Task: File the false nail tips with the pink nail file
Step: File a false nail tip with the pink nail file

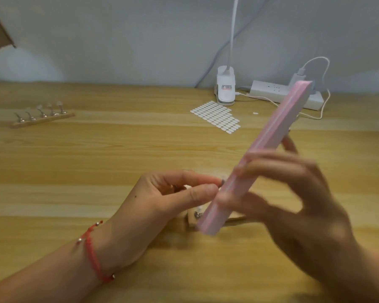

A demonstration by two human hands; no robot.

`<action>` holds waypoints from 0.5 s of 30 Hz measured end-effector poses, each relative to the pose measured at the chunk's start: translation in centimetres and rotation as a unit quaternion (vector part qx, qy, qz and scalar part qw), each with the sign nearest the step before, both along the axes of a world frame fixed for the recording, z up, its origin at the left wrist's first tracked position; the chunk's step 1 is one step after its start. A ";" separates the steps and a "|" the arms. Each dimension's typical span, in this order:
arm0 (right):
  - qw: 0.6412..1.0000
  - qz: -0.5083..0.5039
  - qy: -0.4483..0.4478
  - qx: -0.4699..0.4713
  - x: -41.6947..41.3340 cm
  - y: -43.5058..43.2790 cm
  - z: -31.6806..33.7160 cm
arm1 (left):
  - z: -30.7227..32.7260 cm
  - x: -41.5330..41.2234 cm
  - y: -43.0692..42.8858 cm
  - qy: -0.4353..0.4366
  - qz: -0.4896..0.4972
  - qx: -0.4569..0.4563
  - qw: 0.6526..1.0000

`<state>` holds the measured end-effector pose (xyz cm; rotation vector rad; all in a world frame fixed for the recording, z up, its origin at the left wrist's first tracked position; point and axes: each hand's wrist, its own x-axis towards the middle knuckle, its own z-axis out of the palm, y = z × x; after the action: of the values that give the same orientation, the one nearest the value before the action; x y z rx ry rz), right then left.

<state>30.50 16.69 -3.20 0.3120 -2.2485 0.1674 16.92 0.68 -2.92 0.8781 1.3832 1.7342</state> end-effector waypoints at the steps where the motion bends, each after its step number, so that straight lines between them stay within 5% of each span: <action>1: 1.000 -0.011 -0.001 -0.019 0.0 0.1 0.2 | 0.0 -0.1 0.0 0.002 0.007 -0.004 1.000; 15: 1.000 0.013 -0.020 -0.019 0.1 -0.5 0.3 | 0.0 0.1 0.1 -0.035 -0.001 -0.014 0.999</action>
<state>30.58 16.22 -2.93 0.3210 -2.2786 0.2317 17.02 0.77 -2.91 0.7968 1.3567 1.7236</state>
